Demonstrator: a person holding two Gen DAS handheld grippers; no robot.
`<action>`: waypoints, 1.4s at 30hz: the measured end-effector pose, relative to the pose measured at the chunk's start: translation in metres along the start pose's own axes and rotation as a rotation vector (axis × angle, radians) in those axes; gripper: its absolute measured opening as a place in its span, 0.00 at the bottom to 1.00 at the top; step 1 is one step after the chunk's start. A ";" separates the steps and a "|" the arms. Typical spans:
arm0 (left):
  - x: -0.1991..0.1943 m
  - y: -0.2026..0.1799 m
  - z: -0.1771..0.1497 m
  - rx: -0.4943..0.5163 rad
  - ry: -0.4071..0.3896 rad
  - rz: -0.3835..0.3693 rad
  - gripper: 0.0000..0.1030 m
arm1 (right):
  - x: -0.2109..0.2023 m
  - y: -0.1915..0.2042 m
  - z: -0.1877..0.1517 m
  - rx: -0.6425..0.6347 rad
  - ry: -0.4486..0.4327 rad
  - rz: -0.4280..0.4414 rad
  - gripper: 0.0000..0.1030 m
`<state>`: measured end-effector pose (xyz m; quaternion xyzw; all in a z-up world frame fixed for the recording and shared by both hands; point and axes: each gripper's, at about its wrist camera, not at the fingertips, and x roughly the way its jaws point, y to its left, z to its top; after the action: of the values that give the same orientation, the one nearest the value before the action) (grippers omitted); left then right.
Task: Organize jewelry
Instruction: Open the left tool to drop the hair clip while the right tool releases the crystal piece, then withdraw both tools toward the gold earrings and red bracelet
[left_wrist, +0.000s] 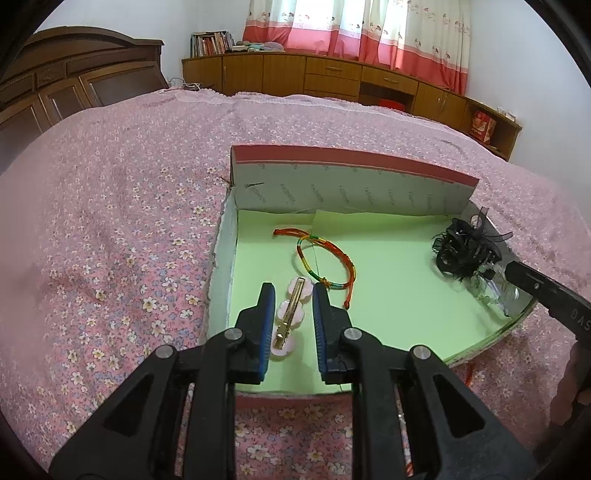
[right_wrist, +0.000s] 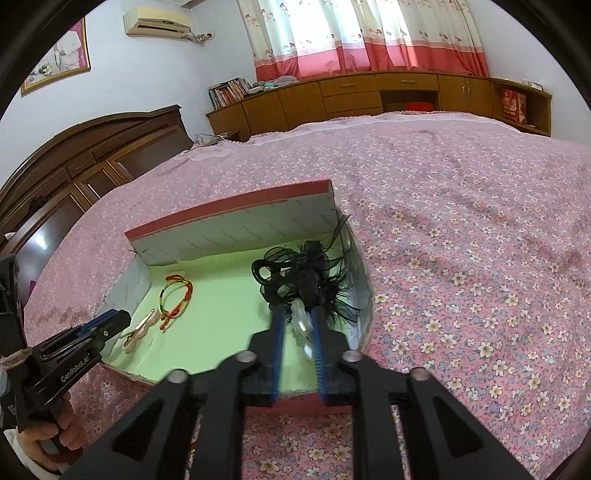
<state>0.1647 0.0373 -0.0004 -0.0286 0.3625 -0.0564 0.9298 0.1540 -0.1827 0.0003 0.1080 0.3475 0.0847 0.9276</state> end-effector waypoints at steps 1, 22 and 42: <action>-0.002 0.001 0.000 -0.004 0.000 -0.003 0.13 | -0.002 0.000 0.000 0.003 -0.007 0.006 0.33; -0.063 -0.016 -0.021 0.026 0.018 -0.085 0.20 | -0.081 0.018 -0.009 -0.061 -0.078 -0.002 0.37; -0.048 -0.033 -0.056 0.041 0.134 -0.121 0.21 | -0.103 0.008 -0.048 -0.056 -0.020 -0.023 0.37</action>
<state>0.0889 0.0100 -0.0066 -0.0278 0.4205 -0.1218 0.8986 0.0449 -0.1922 0.0312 0.0787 0.3370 0.0826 0.9346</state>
